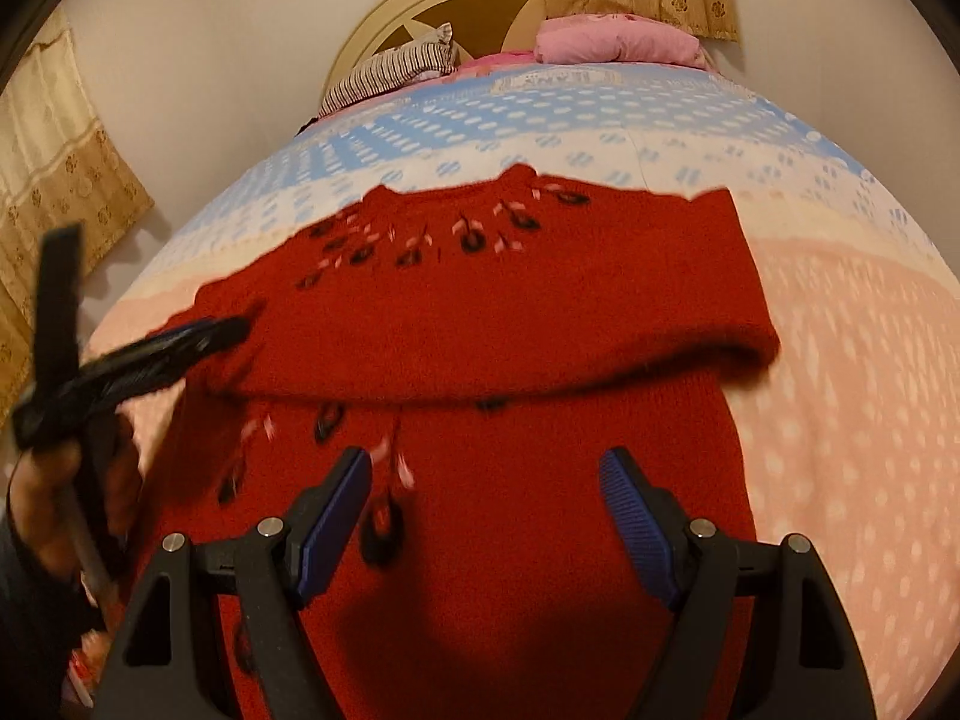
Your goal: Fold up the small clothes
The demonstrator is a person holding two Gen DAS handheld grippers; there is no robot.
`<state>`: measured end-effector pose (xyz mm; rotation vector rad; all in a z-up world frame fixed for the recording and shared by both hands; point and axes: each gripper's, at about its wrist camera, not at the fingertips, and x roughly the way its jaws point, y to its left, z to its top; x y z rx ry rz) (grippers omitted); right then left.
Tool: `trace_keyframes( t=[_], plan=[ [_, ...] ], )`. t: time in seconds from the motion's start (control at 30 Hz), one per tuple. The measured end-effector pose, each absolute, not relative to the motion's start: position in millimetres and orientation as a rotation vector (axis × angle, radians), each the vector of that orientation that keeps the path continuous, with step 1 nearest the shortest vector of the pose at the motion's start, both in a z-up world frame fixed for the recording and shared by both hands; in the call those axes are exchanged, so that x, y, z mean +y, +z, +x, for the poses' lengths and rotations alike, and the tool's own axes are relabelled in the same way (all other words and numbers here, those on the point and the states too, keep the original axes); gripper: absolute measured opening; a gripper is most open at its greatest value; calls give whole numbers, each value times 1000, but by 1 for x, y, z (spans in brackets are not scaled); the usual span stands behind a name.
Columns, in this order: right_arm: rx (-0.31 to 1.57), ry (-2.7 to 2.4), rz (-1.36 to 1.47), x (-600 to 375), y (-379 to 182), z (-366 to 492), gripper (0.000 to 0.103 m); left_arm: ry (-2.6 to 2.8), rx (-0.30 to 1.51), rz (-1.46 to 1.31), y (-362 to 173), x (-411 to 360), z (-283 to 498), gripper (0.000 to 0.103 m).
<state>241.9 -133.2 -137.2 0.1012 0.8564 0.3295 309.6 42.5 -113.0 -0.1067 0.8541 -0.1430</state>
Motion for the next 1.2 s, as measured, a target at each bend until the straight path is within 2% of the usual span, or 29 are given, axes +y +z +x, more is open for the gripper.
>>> trace_keyframes(
  t=[0.07, 0.17, 0.27, 0.7, 1.0, 1.2],
  plan=[
    [848, 326, 100, -137, -141, 235, 79, -171, 860, -112, -115, 38, 310, 29],
    [835, 322, 113, -143, -144, 232, 79, -185, 864, -90, -116, 32, 307, 11],
    [834, 313, 136, -147, -151, 234, 79, -186, 852, -83, -113, 31, 304, 7],
    [805, 317, 169, -151, -153, 228, 79, -162, 706, -84, -60, 49, 284, 5],
    [815, 317, 164, -151, -157, 229, 80, -103, 771, -99, -91, 71, 290, 5],
    [801, 325, 147, -152, -134, 228, 80, -50, 805, -107, -113, 76, 290, 11]
  ],
)
